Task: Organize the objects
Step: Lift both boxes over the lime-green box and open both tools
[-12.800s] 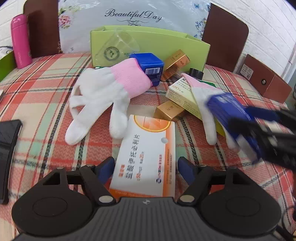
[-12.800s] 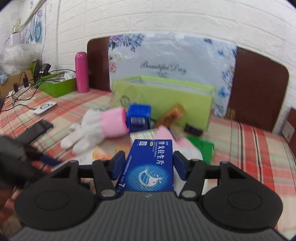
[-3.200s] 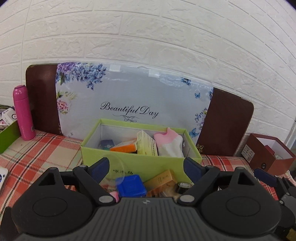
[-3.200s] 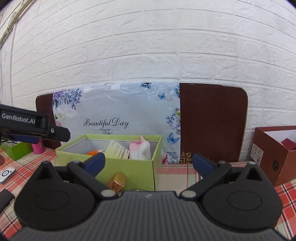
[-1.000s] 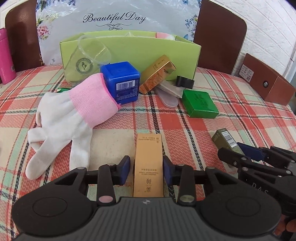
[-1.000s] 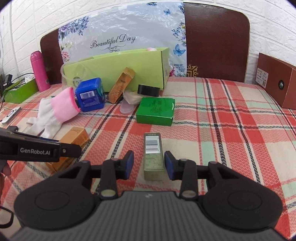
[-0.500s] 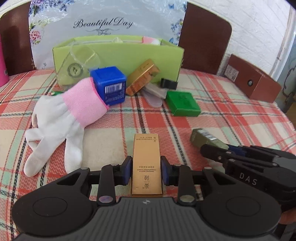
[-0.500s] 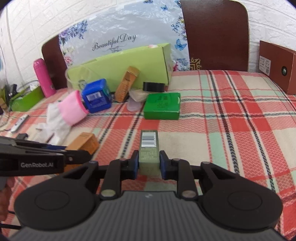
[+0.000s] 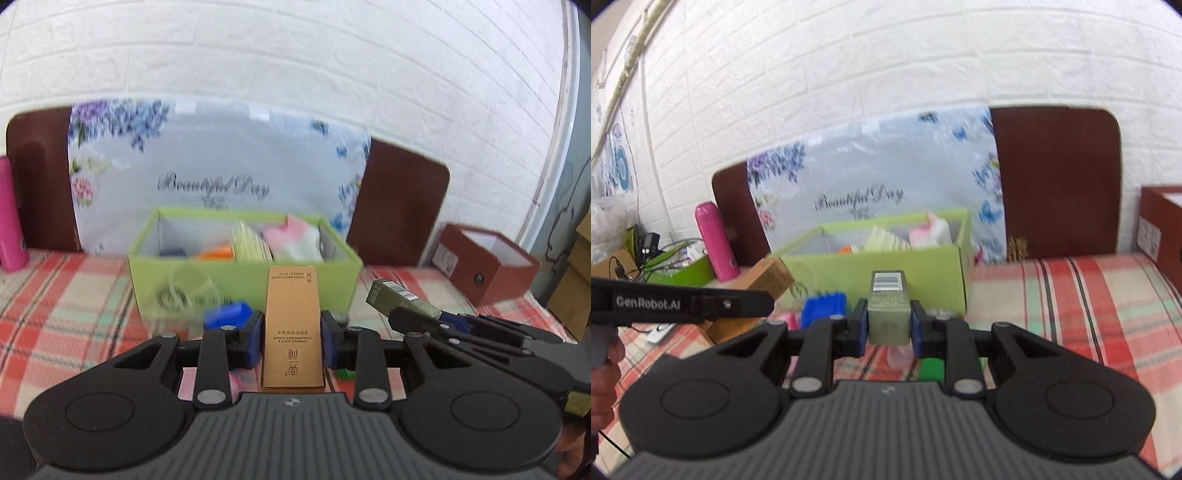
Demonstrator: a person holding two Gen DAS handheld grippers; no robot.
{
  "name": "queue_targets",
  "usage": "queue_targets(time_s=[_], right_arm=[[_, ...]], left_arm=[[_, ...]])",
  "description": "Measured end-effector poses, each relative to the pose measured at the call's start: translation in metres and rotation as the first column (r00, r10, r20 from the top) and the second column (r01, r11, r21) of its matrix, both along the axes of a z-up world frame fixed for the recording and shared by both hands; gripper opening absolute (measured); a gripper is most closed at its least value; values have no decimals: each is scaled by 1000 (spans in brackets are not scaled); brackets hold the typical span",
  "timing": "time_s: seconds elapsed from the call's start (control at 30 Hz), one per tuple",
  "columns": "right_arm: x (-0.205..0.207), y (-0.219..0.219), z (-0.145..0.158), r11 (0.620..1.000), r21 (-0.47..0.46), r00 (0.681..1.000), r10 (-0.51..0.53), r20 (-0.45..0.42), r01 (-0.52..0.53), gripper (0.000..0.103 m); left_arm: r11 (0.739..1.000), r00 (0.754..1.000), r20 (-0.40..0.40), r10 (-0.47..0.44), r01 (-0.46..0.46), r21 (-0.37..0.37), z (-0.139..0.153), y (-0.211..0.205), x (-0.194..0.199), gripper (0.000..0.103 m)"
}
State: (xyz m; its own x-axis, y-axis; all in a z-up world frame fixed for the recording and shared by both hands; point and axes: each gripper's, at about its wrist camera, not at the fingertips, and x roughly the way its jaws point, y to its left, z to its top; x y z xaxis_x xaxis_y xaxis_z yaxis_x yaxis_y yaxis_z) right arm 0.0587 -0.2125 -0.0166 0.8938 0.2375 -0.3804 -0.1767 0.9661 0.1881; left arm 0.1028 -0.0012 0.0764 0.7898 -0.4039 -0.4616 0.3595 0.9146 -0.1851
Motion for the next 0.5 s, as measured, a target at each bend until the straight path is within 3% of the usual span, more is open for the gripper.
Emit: queue_targets(time_s=[0.2, 0.5], right_arm=[[52, 10, 21, 998, -57, 996, 4, 85, 0, 22], [149, 20, 4, 995, -94, 998, -19, 57, 24, 22]], left_arm=[[998, 997, 51, 60, -61, 14, 25, 10, 56, 33], [993, 992, -33, 120, -119, 13, 7, 17, 154, 33]])
